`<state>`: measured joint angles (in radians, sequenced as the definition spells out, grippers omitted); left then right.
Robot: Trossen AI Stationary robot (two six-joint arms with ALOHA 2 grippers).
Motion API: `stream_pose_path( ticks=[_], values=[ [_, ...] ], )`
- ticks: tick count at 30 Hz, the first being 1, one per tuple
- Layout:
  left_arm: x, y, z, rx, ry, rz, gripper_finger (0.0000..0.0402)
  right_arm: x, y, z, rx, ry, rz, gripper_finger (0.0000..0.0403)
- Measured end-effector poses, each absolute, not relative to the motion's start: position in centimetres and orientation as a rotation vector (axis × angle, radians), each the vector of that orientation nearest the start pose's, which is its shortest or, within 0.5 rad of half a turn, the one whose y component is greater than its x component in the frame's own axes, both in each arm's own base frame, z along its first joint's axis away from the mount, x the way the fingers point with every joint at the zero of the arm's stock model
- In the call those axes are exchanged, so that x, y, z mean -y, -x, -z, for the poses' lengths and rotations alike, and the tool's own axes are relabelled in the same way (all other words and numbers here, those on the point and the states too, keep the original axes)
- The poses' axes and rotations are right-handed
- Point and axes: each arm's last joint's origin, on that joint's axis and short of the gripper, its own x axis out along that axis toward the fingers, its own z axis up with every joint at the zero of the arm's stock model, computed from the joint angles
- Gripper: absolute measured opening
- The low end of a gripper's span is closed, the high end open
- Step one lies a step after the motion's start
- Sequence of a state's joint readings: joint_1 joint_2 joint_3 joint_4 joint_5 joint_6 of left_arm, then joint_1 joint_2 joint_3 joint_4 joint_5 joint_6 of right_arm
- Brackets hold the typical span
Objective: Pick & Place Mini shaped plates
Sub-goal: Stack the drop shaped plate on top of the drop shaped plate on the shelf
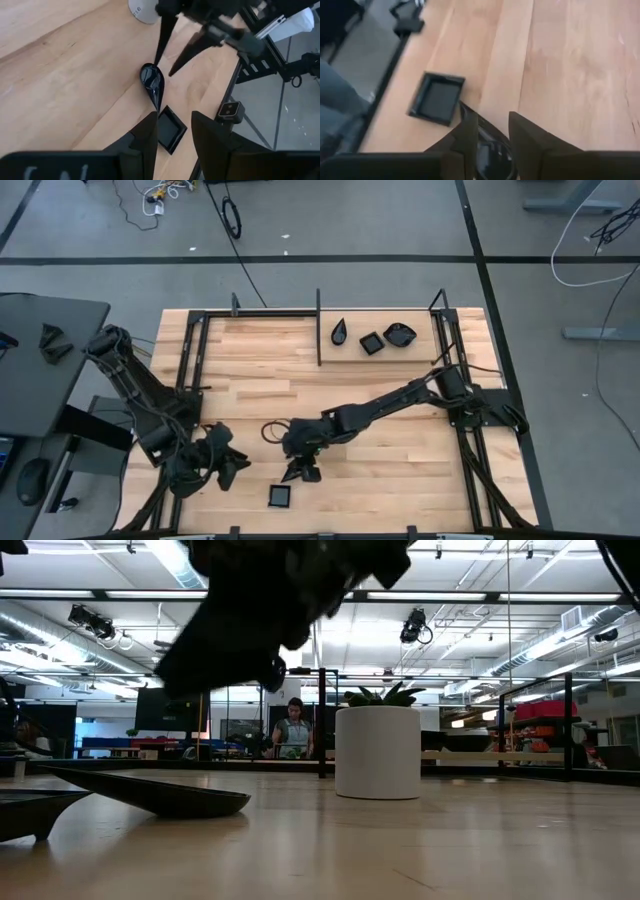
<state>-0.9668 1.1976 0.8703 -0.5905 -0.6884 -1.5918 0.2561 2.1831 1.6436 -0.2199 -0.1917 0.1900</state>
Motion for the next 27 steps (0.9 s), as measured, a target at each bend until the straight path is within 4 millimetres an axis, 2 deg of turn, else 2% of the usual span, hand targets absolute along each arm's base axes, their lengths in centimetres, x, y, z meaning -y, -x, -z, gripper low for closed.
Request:
stream_pose_path(
  ticks=[9,23,27],
  values=[
    [17.7,-14.7,-25.5,-0.628,0.872,-0.29,0.0124,-12.6,-47.1,-14.7,-0.821,0.056,-0.443,0.0114],
    [17.4,-14.8,-25.4,-0.63,0.863,-0.304,0.0124,-12.8,-46.9,-12.0,-0.89,0.151,-0.467,0.0087],
    [17.4,-14.8,-25.4,-0.635,0.86,-0.304,0.0124,-13.0,-46.8,-12.0,-0.887,0.173,-0.443,0.007]
  ],
)
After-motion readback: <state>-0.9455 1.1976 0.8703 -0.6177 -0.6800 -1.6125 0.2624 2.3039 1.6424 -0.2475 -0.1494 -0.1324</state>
